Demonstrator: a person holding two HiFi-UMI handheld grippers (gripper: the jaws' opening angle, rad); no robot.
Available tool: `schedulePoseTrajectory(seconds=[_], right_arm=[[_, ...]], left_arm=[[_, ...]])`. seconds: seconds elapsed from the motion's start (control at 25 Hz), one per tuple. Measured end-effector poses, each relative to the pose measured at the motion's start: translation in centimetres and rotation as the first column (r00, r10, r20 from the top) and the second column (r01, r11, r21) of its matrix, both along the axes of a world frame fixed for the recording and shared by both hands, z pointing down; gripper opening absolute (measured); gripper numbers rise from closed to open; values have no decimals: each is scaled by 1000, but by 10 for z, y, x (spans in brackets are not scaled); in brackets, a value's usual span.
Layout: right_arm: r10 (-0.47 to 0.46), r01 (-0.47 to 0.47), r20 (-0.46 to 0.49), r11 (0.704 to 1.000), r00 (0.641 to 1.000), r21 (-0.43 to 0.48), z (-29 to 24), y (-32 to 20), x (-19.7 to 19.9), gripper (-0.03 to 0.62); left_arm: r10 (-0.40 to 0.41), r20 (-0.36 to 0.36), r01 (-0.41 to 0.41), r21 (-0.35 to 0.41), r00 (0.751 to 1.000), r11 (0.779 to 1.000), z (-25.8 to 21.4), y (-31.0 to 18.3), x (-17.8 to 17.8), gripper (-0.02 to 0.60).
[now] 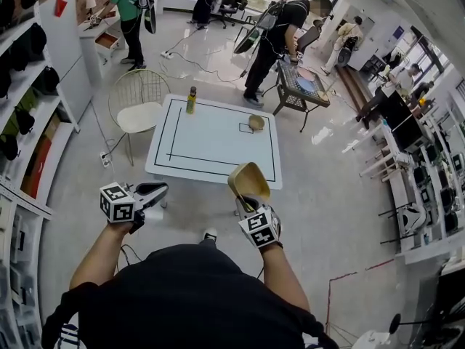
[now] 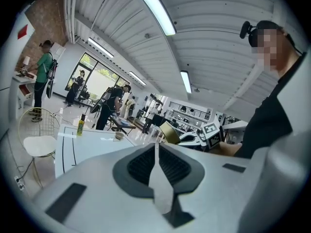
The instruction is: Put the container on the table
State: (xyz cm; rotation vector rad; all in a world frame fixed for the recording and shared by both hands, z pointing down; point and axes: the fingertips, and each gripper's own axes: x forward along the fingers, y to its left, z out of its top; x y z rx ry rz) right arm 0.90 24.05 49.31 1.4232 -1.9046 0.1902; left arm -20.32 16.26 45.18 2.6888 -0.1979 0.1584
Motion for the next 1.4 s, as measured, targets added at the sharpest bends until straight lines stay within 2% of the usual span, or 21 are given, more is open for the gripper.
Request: schedulePoseTrajectory(seconds=[0.36, 0.6, 1.04, 1.4], right_arm=[[-6, 6, 17, 1000, 1000, -11, 11, -26, 6, 12], [-22, 22, 12, 1000, 1000, -16, 11, -51, 16, 12], [-36, 38, 32, 998, 999, -49, 30, -84, 35, 12], [-54, 58, 47, 995, 997, -85, 42, -104, 48, 12]], left_arm=[[-26, 16, 25, 1, 1000, 1000, 8, -23, 0, 31], [-29, 15, 29, 7, 999, 1000, 8, -43, 14, 31], [-52, 46, 54, -33, 998, 998, 29, -67, 27, 31], [-71, 34, 73, -33, 997, 997, 27, -89, 50, 31]])
